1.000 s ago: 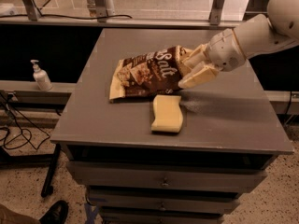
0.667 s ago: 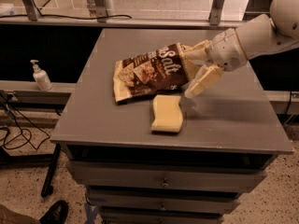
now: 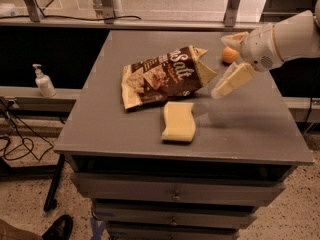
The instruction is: Move brown chip bag near sponge
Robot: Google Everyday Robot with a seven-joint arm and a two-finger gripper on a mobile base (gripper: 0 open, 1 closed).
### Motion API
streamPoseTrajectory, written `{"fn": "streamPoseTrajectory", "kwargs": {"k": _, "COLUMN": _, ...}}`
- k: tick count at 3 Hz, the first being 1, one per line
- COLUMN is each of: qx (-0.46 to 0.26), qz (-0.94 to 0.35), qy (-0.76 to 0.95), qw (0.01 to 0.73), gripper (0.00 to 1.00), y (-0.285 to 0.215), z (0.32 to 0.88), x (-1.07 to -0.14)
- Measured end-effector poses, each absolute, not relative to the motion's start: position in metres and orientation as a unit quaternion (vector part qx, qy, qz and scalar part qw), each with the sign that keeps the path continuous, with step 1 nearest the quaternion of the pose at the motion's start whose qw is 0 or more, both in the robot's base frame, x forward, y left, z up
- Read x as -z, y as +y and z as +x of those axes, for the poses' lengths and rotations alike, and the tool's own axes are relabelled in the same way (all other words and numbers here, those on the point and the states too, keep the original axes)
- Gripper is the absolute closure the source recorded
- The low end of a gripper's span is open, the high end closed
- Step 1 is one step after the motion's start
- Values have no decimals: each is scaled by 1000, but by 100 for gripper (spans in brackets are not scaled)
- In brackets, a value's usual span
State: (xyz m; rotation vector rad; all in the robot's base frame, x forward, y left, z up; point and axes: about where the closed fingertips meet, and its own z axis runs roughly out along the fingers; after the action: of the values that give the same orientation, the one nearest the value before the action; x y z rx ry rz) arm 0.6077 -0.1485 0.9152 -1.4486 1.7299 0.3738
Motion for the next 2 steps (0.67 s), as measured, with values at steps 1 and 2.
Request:
{"fn": "streamPoseTrajectory", "kwargs": {"k": 1, "qx": -84, "qz": -494, "qy": 731, "qw": 464, "gripper": 0, "y": -201, "z": 619, "x": -946}}
{"fn": "streamPoseTrajectory", "kwargs": {"k": 2, "qx": -14, "qz": -428, "qy": 746, "qw": 511, "gripper": 0, "y": -256, "z": 622, "x": -992}}
